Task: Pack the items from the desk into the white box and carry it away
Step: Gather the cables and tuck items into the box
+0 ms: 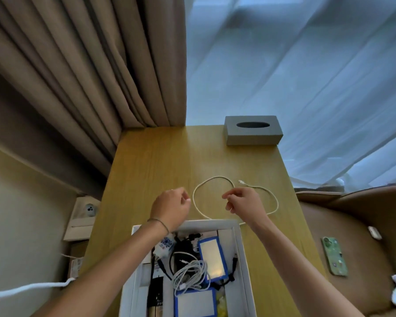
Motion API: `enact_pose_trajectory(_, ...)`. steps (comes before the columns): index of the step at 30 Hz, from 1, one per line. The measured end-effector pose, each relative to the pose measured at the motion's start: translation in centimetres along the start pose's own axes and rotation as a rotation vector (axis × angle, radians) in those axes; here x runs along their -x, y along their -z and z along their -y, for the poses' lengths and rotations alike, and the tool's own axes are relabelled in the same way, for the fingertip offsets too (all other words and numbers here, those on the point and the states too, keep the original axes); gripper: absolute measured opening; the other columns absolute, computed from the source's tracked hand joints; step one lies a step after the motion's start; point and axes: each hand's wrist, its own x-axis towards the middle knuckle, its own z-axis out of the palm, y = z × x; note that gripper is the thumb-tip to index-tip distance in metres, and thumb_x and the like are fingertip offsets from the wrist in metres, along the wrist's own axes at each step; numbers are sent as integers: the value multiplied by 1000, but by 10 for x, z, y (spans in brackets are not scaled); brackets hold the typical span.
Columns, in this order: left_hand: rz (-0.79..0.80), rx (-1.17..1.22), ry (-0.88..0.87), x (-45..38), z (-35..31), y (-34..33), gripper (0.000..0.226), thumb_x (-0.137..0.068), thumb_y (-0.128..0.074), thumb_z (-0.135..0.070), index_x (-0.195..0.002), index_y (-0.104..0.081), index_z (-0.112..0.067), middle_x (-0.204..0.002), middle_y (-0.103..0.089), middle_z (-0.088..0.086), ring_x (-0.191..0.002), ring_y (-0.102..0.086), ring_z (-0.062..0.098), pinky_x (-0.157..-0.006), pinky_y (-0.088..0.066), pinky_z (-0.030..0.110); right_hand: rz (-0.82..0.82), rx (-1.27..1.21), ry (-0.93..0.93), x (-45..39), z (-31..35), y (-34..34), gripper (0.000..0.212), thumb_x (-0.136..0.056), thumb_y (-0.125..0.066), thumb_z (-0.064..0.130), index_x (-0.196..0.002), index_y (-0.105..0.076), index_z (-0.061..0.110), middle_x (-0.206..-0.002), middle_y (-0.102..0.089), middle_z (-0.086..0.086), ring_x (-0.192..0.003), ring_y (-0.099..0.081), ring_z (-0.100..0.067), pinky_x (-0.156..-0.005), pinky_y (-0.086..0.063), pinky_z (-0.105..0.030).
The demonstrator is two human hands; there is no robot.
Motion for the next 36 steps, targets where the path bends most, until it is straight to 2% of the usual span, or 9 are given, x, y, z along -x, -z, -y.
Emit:
enact_pose_trajectory(5, 115, -208, 35, -47, -6, -31, 14, -97, -50, -33, -95, -61, -24, -84, -64, -6, -71, -61, 12, -66, -57, 32, 34, 27, -56, -34, -18, 12, 31, -90, -52, 1, -77, -73, 19, -55, -68, 2, -45, -57, -1, -51, -48, -18)
enact_pose_trajectory(14, 191, -422, 105, -101, -4, -85, 21, -100, -48, -33, -110, -57, -18, -87, -62, 0, -75, -60, 17, -63, -51, 30, 75, 4, -113, -54, -59, 13, 23, -95, -56, 7, -88, -75, 19, -72, -74, -3, -65, -68, -12, -69, -61, -37)
enact_pose_trajectory(18, 280, -429, 230, -108, 2, -93, 20, -99, -52, -35, -102, -62, -18, -81, -62, -1, -74, -61, 15, -66, -54, 29, 87, -22, -111, -52, -68, 11, 23, -95, -56, 9, -89, -74, 22, -75, -74, -2, -76, -73, -24, -73, -61, -42)
enact_pose_trajectory(23, 244, -242, 316, -107, 1, -89, 21, -99, -48, -31, -85, -59, -20, -72, -62, -3, -58, -54, 12, -51, -42, 24, 61, -51, -74, -46, -62, 13, 24, -95, -55, 9, -91, -74, 23, -73, -73, -1, -65, -65, -16, -70, -60, -44)
enact_pose_trajectory(28, 182, 257, 285, -95, -18, -63, 23, -100, -51, -28, -87, -59, -11, -75, -64, 10, -62, -57, 20, -60, -50, 33, 23, -44, 2, -41, -41, 16, 22, -95, -57, 12, -95, -73, 27, -79, -72, 5, -63, -62, -5, -62, -57, -32)
enact_pose_trajectory(30, 155, 441, 198, -83, -33, -45, 21, -100, -51, -20, -86, -59, -6, -75, -66, 13, -65, -62, 21, -67, -57, 41, -31, 35, 120, -39, -30, 17, 23, -93, -63, 18, -111, -70, 28, -100, -70, 9, -86, -64, -4, -76, -56, -27)
enact_pose_trajectory(32, 144, 566, 105, -67, -49, -27, 21, -100, -50, -15, -82, -58, -5, -74, -60, 11, -65, -58, 19, -68, -55, 47, -35, 108, 277, -36, -19, 18, 51, -87, -73, 32, -135, -55, 36, -133, -58, 11, -122, -52, -5, -102, -46, -29)
enact_pose_trajectory(34, 73, 622, 31, -49, -65, -9, 24, -97, -52, -12, -74, -57, -10, -79, -55, 5, -64, -50, 9, -63, -47, 38, 46, 114, 402, -31, -5, 20, 87, -78, -78, 50, -151, -31, 46, -159, -32, 13, -147, -26, -8, -116, -28, -35)
enact_pose_trajectory(36, -37, 729, -11, -32, -77, 8, 26, -94, -54, -6, -69, -56, -13, -93, -57, -1, -74, -53, 2, -70, -44, 25, 121, 98, 502, -23, 6, 16, 110, -70, -81, 58, -155, -11, 51, -167, -13, 17, -155, -4, -5, -124, -17, -44)
